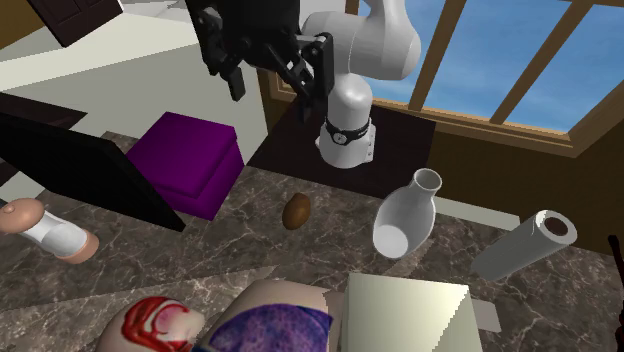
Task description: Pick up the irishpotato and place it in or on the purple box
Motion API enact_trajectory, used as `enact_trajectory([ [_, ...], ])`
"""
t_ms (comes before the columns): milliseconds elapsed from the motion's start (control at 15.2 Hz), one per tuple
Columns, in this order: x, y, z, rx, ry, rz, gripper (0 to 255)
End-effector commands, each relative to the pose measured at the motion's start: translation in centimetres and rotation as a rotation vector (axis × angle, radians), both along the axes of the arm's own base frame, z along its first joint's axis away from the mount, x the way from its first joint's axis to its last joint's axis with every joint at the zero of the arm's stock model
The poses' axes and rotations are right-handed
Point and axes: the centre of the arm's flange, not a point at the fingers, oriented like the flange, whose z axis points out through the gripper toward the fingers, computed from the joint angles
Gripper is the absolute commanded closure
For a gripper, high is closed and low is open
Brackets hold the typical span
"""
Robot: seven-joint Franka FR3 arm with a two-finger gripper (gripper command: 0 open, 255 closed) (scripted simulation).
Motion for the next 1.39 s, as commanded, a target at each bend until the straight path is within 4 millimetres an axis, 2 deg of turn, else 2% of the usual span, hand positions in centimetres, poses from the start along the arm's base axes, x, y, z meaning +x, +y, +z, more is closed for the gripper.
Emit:
enact_trajectory([
  [0,0.0,0.0,0.0,0.000,0.000,0.000,0],
  [660,-1.6,3.3,-13.2,-0.116,0.007,-0.055,0],
  [1320,-3.1,5.1,-26.6,-0.232,0.013,-0.110,0],
])
